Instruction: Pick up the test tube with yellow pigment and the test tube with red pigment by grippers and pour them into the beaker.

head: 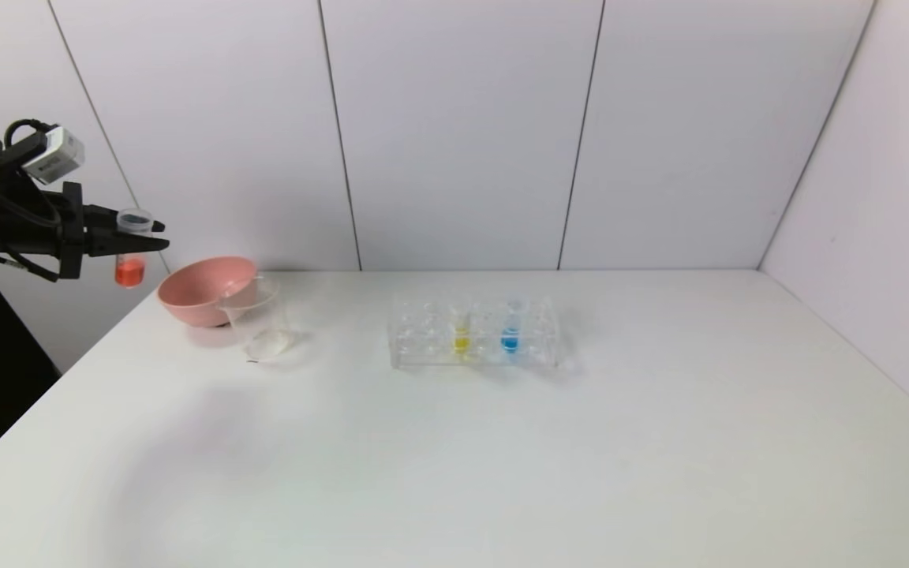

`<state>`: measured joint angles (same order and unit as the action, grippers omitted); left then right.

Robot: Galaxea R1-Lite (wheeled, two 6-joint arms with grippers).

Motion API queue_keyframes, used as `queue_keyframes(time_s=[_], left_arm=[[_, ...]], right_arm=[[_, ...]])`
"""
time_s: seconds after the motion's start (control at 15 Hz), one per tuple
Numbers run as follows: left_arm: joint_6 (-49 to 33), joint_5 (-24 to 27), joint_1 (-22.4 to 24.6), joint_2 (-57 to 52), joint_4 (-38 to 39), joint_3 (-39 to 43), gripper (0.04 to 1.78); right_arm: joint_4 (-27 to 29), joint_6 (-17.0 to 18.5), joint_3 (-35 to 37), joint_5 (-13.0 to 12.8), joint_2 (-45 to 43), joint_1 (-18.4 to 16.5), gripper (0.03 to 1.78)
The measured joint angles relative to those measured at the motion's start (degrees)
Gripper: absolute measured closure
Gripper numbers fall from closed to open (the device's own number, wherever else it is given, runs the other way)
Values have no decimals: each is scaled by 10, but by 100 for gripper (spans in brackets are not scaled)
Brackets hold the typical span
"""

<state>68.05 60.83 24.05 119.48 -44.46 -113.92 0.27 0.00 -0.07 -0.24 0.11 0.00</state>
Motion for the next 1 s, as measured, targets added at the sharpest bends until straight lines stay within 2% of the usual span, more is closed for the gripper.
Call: queue_keyframes(time_s=[0.27, 0.53, 1.0], left_arm=[[4, -6, -5, 16, 5, -6, 133], [1, -80, -15, 20, 26, -8, 133], [-1, -97, -27, 31, 32, -13, 133]], right_arm=[[0, 0, 0, 0, 0, 0, 170], [0, 0, 0, 0, 0, 0, 170], [0, 0, 0, 0, 0, 0, 170]])
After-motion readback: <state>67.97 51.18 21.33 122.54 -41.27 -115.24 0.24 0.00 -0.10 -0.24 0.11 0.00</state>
